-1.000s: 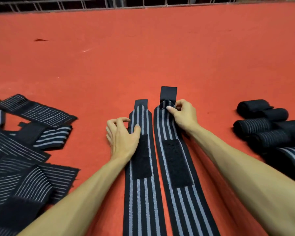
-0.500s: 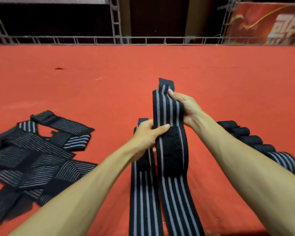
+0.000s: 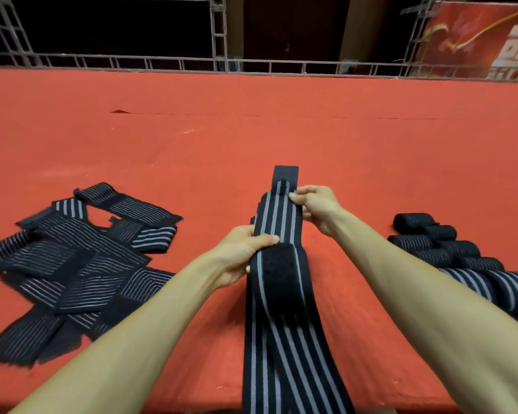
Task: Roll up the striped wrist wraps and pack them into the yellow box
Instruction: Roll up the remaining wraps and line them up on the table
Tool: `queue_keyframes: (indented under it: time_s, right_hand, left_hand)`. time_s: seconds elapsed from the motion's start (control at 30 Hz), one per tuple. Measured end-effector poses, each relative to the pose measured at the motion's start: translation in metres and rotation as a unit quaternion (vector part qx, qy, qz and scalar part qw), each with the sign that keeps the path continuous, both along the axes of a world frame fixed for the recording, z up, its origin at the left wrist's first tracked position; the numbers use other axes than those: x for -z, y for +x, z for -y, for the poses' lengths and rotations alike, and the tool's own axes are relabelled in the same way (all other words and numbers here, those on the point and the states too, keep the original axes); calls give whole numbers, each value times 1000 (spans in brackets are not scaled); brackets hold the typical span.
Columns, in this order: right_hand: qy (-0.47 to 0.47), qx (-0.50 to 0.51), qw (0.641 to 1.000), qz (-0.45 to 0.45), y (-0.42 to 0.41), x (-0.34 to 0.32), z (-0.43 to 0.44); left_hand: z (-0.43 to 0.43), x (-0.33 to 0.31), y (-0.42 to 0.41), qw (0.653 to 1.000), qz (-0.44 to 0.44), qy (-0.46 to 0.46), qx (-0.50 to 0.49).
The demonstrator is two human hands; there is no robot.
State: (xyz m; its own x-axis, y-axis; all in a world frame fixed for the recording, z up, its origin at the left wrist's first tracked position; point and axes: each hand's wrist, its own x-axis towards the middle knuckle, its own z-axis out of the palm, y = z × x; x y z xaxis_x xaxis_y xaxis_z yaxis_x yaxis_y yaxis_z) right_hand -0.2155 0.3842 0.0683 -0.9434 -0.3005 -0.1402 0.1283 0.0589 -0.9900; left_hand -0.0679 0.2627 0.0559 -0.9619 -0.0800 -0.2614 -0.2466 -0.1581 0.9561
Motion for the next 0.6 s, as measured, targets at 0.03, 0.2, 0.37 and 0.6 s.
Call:
queue_keyframes:
  time_s: [0.03, 0.2, 0.37, 0.6]
  right_hand:
    - [33, -1, 999, -10, -6, 12, 1]
    - [88, 17, 996, -29, -34, 63, 9]
    - [118, 47, 991, -41, -59, 89, 26]
    - [167, 59, 979, -99, -90, 119, 53]
  left_hand:
    - [3, 13, -5, 1000, 11, -28, -5]
    - [26, 66, -37, 986, 22, -162, -32]
    - [51, 85, -85, 978, -36, -151, -140]
    - [71, 111, -153, 935, -73, -301, -174]
